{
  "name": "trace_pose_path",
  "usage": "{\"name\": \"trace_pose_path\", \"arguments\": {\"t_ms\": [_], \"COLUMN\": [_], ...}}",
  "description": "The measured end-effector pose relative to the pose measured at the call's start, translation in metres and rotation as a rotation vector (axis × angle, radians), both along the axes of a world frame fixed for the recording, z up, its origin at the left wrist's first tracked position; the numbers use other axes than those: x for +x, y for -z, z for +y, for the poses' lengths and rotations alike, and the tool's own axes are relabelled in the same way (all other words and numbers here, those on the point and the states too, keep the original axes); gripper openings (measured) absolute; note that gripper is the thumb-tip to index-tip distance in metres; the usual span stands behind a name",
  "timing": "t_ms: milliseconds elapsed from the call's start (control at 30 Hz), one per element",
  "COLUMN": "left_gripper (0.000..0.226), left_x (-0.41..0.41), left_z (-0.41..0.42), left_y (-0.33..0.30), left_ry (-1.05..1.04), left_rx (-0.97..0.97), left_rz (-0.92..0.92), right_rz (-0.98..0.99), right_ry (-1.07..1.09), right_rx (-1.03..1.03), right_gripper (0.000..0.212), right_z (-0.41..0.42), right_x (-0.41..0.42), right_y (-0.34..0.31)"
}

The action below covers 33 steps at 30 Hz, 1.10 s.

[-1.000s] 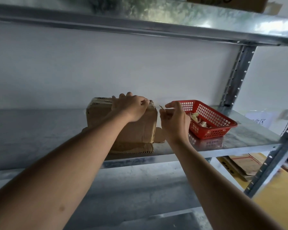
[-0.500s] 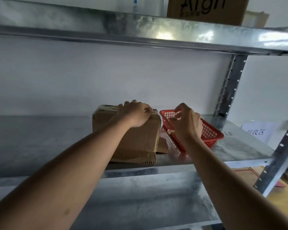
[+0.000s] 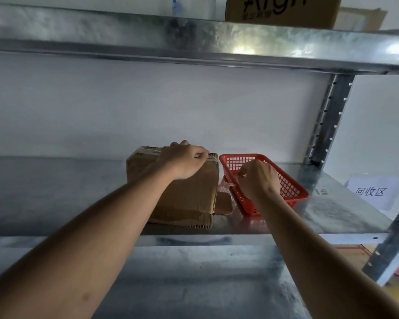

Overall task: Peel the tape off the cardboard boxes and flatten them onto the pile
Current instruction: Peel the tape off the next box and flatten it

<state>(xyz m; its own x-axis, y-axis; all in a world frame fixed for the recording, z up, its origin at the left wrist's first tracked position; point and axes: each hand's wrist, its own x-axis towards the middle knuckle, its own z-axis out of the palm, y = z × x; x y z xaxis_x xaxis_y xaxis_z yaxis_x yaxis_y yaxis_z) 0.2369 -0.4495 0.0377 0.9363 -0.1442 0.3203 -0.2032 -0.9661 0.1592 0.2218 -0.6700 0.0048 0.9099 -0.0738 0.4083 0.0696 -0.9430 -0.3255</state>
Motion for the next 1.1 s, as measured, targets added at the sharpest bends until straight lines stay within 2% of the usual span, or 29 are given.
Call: {"name": "trace_pose_path", "arguments": {"t_ms": [200,333,467,533,600,667,767,833,867,933,1000,1100], "left_gripper": [0.048,0.047,0.049,0.048,0.043,0.031,0.012,0.012,0.014,0.018,0.023,0.037], "left_x": [-0.005,-0.006,-0.013,-0.018,-0.022,-0.025,-0.029,-0.032,-0.034,-0.040,-0.047,-0.053], "left_z": [0.000,0.011,0.029,0.034,0.036,0.040,0.053,0.066,0.072,0.085,0.099,0.115], "left_y": [-0.006,-0.020,-0.023,-0.019,-0.017,-0.016,-0.024,-0.031,-0.035,-0.043,-0.047,-0.045], "left_ry": [-0.007,-0.022,0.012,0.008,-0.011,-0.028,-0.058,-0.041,-0.034,-0.051,-0.079,-0.075], "left_rx": [0.015,0.018,-0.059,-0.104,-0.135,-0.139,-0.125,-0.125,-0.123,-0.123,-0.124,-0.145], "left_rz": [0.069,0.209,0.200,0.166,0.149,0.159,0.192,0.230,0.251,0.289,0.302,0.290], "right_rz": [-0.130,-0.191,-0.203,-0.168,-0.132,-0.120,-0.171,-0.215,-0.218,-0.194,-0.109,0.189], "right_ry": [-0.075,-0.325,-0.471,-0.536,-0.577,-0.567,-0.444,-0.415,-0.432,-0.480,-0.512,-0.689], "right_rx": [-0.010,0.174,0.321,0.401,0.343,0.290,0.226,0.192,0.195,0.238,0.355,0.667], "right_gripper": [0.022,0.023,0.026,0.041,0.055,0.061,0.048,0.035,0.036,0.045,0.044,0.033], "right_z": [0.010,0.028,0.048,0.055,0.061,0.062,0.063,0.069,0.075,0.090,0.106,0.133], "right_x": [-0.010,-0.011,-0.015,-0.018,-0.018,-0.014,-0.008,-0.006,-0.005,-0.004,-0.005,-0.009], "right_y": [-0.014,-0.015,-0.008,-0.004,0.001,0.003,-0.001,-0.002,-0.001,0.001,-0.001,-0.004]}}
